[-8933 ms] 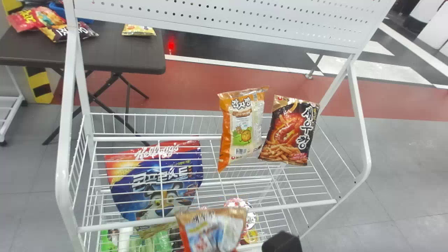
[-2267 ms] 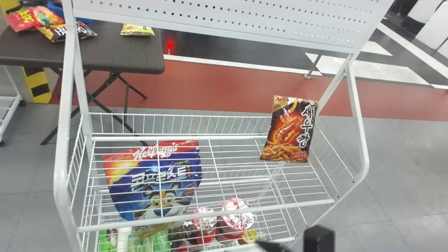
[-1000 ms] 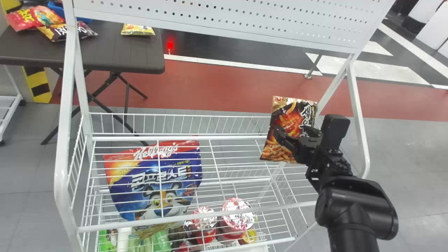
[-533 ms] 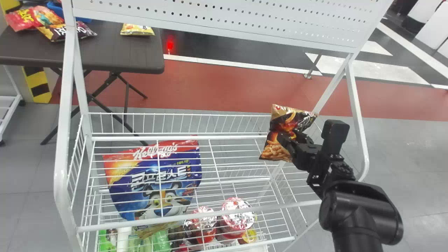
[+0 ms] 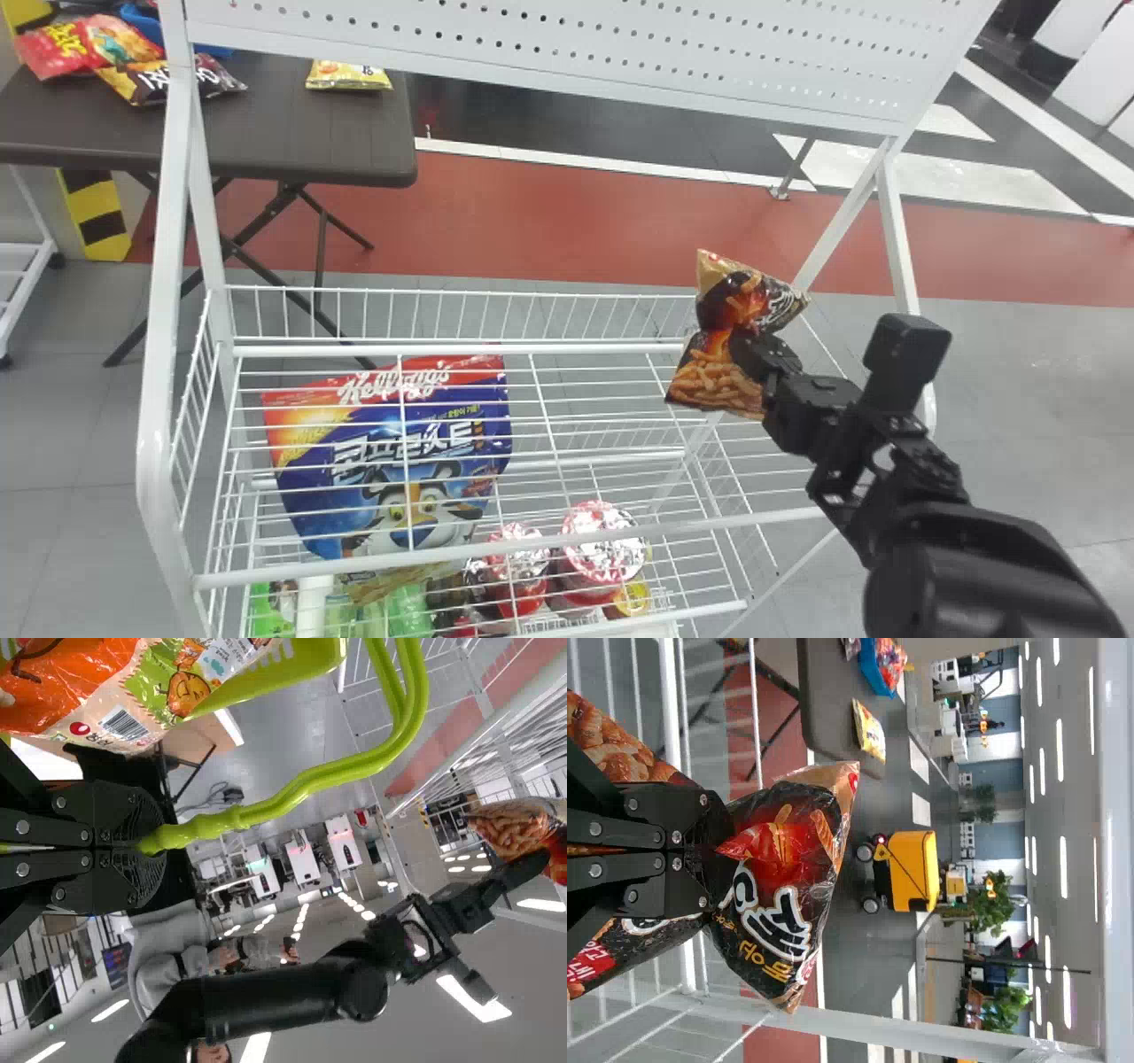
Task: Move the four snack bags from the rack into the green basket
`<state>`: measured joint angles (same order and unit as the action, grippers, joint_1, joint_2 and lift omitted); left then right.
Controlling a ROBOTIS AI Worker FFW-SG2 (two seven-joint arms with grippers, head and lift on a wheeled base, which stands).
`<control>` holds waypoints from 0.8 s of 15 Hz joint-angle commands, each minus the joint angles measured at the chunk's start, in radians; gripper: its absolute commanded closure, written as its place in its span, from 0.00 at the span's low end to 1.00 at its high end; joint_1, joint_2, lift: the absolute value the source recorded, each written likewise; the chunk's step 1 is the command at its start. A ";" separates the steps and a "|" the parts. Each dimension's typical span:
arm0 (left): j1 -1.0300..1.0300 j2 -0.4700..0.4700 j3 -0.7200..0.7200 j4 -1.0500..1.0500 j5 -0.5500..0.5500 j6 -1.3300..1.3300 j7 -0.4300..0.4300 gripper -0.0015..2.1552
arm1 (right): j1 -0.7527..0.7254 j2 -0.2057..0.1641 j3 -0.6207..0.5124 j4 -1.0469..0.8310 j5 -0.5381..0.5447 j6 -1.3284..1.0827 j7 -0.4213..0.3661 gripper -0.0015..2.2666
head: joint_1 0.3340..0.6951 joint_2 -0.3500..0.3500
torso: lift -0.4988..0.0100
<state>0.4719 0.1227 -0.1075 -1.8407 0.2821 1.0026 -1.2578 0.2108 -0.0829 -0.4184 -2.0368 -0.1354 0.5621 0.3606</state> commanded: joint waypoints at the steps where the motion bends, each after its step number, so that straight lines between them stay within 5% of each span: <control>1: 0.005 0.000 0.000 -0.008 0.000 0.000 0.000 0.87 | 0.168 0.008 -0.010 -0.220 -0.110 0.112 0.008 0.98 | 1.00 0.00 | 0.98; 5: 0.016 -0.001 0.002 -0.019 -0.003 0.000 -0.003 0.87 | 0.414 0.081 -0.007 -0.450 -0.171 0.315 0.144 0.98 | 1.00 0.00 | 0.98; 12: 0.025 -0.003 -0.004 -0.032 -0.006 0.003 -0.003 0.87 | 0.596 0.043 0.142 -0.359 -0.158 0.450 0.262 0.98 | 1.00 0.00 | 0.98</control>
<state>0.4968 0.1196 -0.1097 -1.8703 0.2760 1.0031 -1.2609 0.7869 -0.0222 -0.3197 -2.4249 -0.2975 1.0045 0.6227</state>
